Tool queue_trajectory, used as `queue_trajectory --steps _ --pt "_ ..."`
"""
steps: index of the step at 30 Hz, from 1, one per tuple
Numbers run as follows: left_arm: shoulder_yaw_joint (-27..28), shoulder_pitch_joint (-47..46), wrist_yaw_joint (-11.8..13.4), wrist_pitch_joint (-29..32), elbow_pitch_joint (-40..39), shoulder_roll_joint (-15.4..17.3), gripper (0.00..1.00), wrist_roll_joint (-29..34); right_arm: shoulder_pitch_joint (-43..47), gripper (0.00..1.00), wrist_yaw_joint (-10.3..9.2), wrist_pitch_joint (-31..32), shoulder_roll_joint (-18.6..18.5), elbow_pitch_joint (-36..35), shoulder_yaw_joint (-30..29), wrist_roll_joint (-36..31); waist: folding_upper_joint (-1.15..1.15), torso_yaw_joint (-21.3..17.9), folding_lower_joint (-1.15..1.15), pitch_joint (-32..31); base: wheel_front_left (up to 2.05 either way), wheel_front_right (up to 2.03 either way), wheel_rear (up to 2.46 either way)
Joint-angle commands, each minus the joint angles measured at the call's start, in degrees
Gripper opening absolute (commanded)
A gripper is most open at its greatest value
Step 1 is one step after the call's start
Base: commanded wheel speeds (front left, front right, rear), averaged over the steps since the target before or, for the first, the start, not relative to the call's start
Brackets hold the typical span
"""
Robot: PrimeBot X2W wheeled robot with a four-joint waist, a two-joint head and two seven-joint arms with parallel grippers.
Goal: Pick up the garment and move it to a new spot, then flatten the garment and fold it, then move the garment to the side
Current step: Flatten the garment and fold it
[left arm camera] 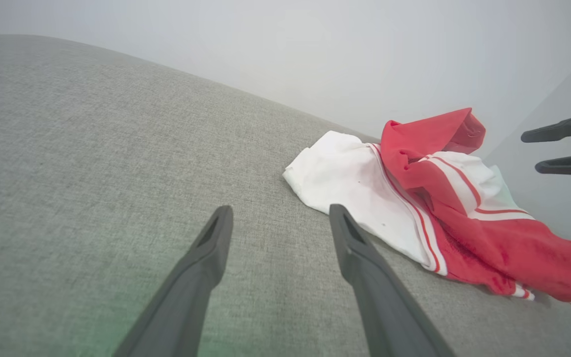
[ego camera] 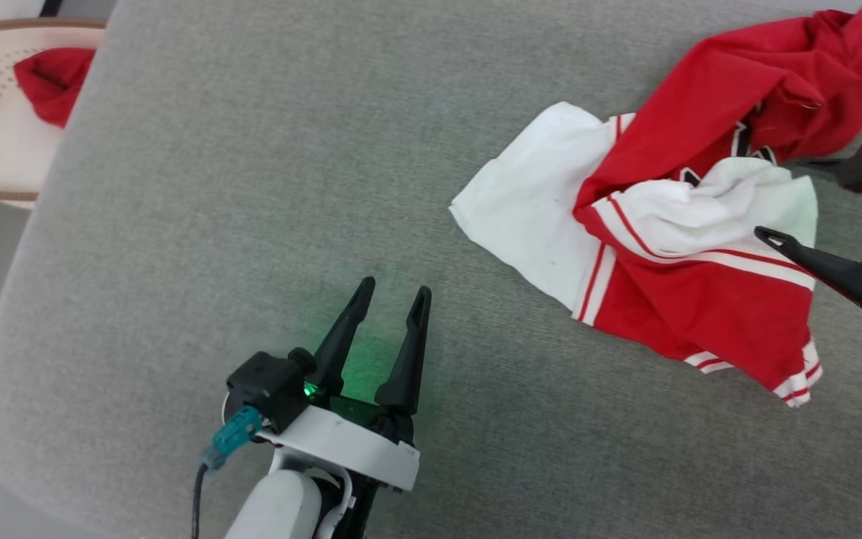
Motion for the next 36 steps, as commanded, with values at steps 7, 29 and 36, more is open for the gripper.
queue_trajectory --steps 7,29,36 --pt "-0.8 0.7 0.8 0.0 -1.4 0.0 1.0 0.2 1.3 1.0 -0.06 5.9 1.0 -1.0 0.2 -4.2 0.0 3.1 0.0 0.6 0.0 0.0 0.0" --pt "0.1 0.7 1.4 0.0 -2.7 0.0 1.0 2.4 2.4 0.0 -0.06 0.9 0.3 4.9 0.1 -1.2 0.0 2.3 0.0 0.7 0.0 0.0 0.0" --pt "1.8 2.1 1.1 0.0 -2.4 0.0 1.0 3.5 4.8 0.0 -0.06 -9.5 -5.3 8.7 -0.9 8.0 0.0 -0.5 0.0 -1.4 0.0 0.0 0.0"
